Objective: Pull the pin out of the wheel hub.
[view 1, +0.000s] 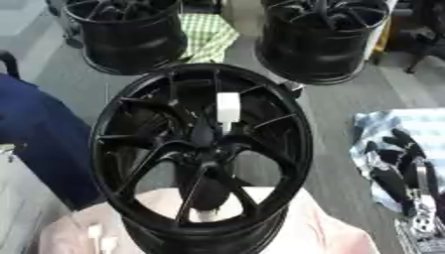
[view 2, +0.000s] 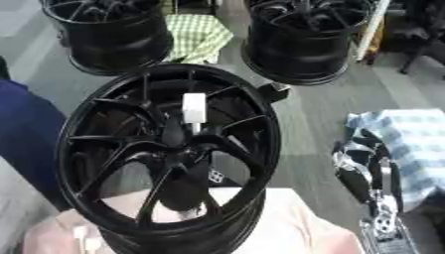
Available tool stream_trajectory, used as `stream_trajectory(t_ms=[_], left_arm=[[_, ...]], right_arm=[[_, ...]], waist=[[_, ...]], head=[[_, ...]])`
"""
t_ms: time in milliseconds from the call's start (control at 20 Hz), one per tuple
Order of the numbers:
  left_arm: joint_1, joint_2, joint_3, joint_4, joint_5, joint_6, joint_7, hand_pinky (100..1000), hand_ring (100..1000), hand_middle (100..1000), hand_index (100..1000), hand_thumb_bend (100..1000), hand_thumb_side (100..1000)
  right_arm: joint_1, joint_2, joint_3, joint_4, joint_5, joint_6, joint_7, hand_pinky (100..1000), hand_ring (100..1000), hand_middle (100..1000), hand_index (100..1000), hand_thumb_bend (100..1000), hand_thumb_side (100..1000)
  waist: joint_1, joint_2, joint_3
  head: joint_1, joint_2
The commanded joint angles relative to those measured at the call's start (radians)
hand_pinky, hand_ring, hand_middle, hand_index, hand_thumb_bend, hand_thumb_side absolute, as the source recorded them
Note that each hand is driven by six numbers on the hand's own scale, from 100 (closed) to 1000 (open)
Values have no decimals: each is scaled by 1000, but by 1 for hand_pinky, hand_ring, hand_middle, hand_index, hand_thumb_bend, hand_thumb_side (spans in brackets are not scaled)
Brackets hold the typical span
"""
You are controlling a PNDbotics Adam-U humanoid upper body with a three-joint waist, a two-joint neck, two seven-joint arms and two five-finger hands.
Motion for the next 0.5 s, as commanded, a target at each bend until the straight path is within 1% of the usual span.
stream_trajectory(t_ms=[50, 150, 200, 250, 300, 350, 400, 500], left_arm=[[11, -55, 101, -63, 53, 14, 57, 771, 704, 731, 860, 535, 537], [29, -112, 157, -117, 88, -13, 92, 762, 686, 707, 848, 520, 550], [37, -139, 178, -144, 104, -28, 109, 757, 676, 695, 841, 485, 564], [45, -167, 197, -172, 121, -44, 126, 756, 672, 691, 837, 469, 571], [53, -194, 211, -199, 138, -57, 142, 751, 661, 678, 828, 430, 582], [59, -222, 229, -227, 155, -64, 160, 749, 657, 673, 826, 415, 586], [64, -250, 244, -254, 172, -62, 177, 748, 651, 666, 822, 393, 592], [64, -305, 281, -306, 206, -39, 211, 747, 646, 658, 820, 378, 594]], right_arm=[[-12, -5, -5, -13, -5, -1, 0, 725, 663, 741, 879, 246, 303], [-12, -1, -3, -13, -7, -2, 1, 725, 663, 741, 879, 245, 305], [-11, 0, -3, -13, -8, -3, 1, 725, 663, 741, 879, 245, 304], [-11, 2, -3, -13, -9, -3, 1, 725, 663, 741, 879, 245, 304], [-11, 2, -2, -13, -9, -3, 0, 725, 663, 741, 879, 244, 305], [-11, 3, -1, -13, -10, -4, 1, 725, 663, 741, 879, 244, 305], [-11, 4, 0, -13, -11, -4, 2, 725, 663, 741, 878, 244, 306], [-9, 6, -2, -12, -12, -4, 1, 725, 662, 741, 878, 244, 306]], waist=[[5, -6, -3], [3, -5, -7], [2, -5, -8], [1, -4, -7], [0, -4, -6], [0, -4, -4], [-1, -4, -2], [-4, -4, 0]], head=[[7, -8], [10, -9], [12, -10], [13, -10], [14, -12], [14, -14], [13, -16], [7, -21]])
